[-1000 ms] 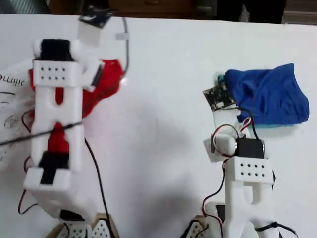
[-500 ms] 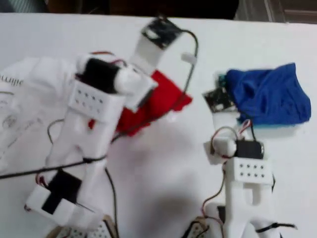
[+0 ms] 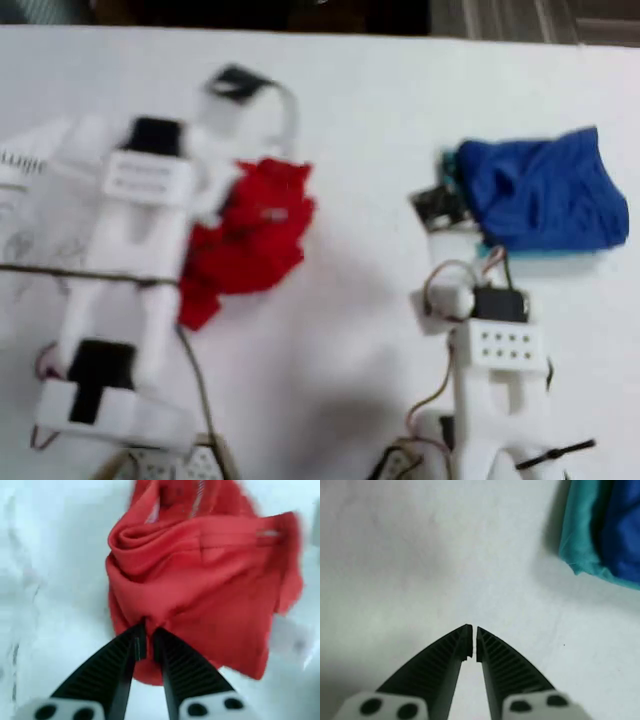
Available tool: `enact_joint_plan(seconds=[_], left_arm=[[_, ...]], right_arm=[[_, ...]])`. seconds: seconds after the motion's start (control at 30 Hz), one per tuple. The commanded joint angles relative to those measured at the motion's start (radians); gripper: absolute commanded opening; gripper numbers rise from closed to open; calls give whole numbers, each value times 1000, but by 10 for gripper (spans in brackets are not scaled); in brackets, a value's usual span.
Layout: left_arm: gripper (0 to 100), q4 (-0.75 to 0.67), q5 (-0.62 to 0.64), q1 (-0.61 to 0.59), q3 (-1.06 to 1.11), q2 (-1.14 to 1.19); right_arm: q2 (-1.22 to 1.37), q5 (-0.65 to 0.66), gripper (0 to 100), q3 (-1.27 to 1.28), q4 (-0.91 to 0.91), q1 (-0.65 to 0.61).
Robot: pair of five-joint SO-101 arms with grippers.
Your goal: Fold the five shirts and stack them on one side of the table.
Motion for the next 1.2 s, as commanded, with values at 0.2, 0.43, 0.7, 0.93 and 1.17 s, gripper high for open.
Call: enact_joint_plan(seconds=[0.2, 0.43, 0.7, 0.93, 1.17], left_arm=[[62, -64, -221, -470, 242, -48], [169, -54, -359, -626, 283, -55], [168, 167, -338, -592, -61, -54], [168, 198, -118, -359, -174, -48], [169, 146, -40, -176, -174, -46]], right_arm=[[4, -9, 20, 129, -151, 24], [2, -9, 20, 270, -289, 24], [-10, -9, 20, 371, -389, 24], [-12, -9, 20, 384, -389, 24], [-12, -9, 20, 385, -389, 24]])
